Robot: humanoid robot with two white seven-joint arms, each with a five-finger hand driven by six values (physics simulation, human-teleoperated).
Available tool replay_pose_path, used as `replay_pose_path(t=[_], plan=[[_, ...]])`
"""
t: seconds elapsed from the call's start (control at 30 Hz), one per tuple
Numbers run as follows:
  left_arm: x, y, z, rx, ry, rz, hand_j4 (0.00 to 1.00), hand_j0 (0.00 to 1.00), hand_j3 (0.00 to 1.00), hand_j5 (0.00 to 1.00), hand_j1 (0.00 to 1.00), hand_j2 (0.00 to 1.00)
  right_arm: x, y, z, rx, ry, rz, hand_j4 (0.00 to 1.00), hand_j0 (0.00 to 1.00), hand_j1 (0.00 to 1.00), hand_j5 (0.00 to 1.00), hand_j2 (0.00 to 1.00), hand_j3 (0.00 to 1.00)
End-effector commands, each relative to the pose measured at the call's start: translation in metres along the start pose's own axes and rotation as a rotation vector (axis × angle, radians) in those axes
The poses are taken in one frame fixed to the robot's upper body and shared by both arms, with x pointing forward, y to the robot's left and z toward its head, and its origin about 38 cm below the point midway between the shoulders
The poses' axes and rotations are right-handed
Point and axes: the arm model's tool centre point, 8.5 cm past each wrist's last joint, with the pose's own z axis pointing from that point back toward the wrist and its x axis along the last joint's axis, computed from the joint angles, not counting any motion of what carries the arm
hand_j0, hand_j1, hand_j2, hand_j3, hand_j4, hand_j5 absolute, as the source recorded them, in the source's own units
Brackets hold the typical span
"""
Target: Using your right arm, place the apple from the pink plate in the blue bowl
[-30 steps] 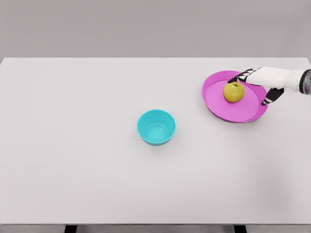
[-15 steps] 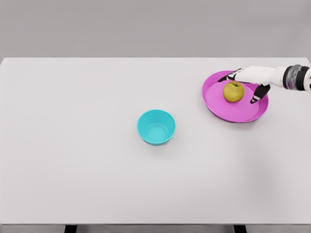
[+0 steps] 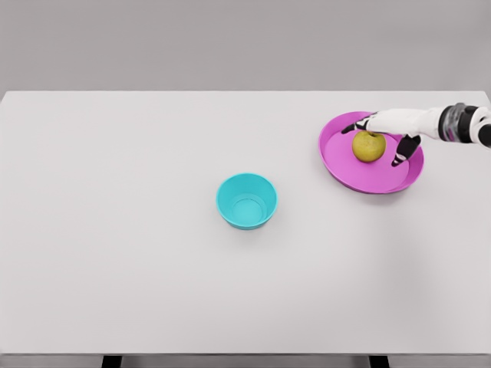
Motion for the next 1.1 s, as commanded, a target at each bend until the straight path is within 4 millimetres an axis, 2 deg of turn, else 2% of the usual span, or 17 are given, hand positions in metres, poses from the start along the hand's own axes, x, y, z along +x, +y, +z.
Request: replay_pose_path(t=[0.0,0.23,0.27,0.33,0.37,0.43,0.5,0.67,0.97,1.07], plan=[[0.0,0.0,0.0,0.0,0.0,0.0,1.0,1.0,1.0,1.0,1.0,1.0,0.0,0.002,-0.002,0.004,-0.001,-0.006,1.0,1.0,1.0,1.0,1.0,1.0],[0.0,0.0,0.0,0.0,0.0,0.0,1.0,1.0,1.0,1.0,1.0,1.0,0.003,0.002,-0.005,0.006,-0.007,-0.005,0.98,0.98,0.98,0.98,0.98,0.98],[0.0,0.0,0.0,0.0,0.0,0.0,1.0,1.0,1.0,1.0,1.0,1.0,0.003,0.002,-0.005,0.007,-0.007,-0.004,0.85,0.85,0.85,0.85,0.85,0.85],[0.0,0.0,0.0,0.0,0.0,0.0,1.0,1.0,1.0,1.0,1.0,1.0,0.003,0.003,-0.006,0.011,-0.008,-0.003,0.73,0.73,0.73,0.73,0.73,0.73],[0.0,0.0,0.0,0.0,-0.001,0.002,1.0,1.0,1.0,1.0,1.0,1.0,0.003,0.003,-0.006,0.011,-0.008,-0.003,0.62,0.62,0.62,0.62,0.62,0.62],[0.0,0.0,0.0,0.0,-0.001,0.002,1.0,1.0,1.0,1.0,1.0,1.0,0.003,0.003,-0.006,0.013,-0.008,-0.002,0.53,0.53,0.53,0.53,0.53,0.53],[0.0,0.0,0.0,0.0,0.0,0.0,1.0,1.0,1.0,1.0,1.0,1.0,0.003,0.003,-0.006,0.013,-0.008,-0.002,0.49,0.49,0.49,0.49,0.49,0.49],[0.0,0.0,0.0,0.0,-0.001,0.002,1.0,1.0,1.0,1.0,1.0,1.0,0.004,0.003,-0.006,0.012,-0.01,0.0,0.48,0.48,0.48,0.48,0.48,0.48],[0.0,0.0,0.0,0.0,0.0,0.0,1.0,1.0,1.0,1.0,1.0,1.0,0.004,-0.009,0.0,-0.017,-0.011,0.012,0.47,0.47,0.47,0.47,0.47,0.47],[0.0,0.0,0.0,0.0,0.001,0.002,1.0,1.0,1.0,1.0,1.0,1.0,0.011,-0.017,0.002,-0.032,-0.026,0.038,0.45,0.45,0.45,0.45,0.45,0.45]])
